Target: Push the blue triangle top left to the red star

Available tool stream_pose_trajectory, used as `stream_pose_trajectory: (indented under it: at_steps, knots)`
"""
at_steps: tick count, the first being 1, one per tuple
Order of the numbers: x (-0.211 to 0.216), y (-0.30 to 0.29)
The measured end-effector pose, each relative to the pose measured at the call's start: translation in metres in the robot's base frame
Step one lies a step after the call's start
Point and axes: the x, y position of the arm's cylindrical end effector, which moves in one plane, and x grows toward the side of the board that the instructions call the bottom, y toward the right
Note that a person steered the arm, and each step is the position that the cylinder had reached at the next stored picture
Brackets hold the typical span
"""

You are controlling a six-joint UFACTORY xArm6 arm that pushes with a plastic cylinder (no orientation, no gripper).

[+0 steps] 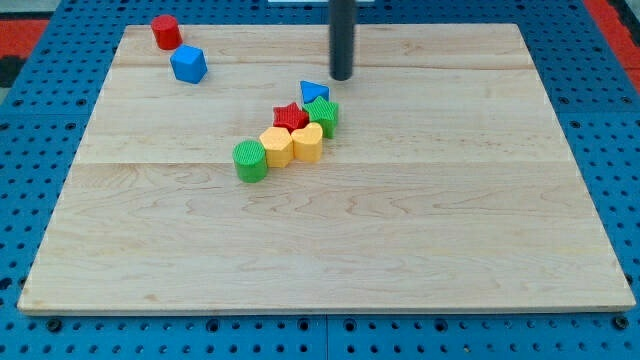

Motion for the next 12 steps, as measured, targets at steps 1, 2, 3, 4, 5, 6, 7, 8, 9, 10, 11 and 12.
stream_pose_trajectory:
  at_steps: [1, 2, 3, 4, 5, 6, 7, 8, 9, 10, 11, 12]
  knots:
    - [0.017, -0.001]
    - [0.057, 0.002]
    - [0.07, -0.022]
    - [0.067, -0.066]
    - [0.063, -0.049]
    - [0.049, -0.033]
    - [0.04, -0.045]
    - [0.038, -0.07]
    - [0.02, -0.05]
    - [0.006, -0.061]
    - [0.016, -0.105]
    - [0.022, -0.119]
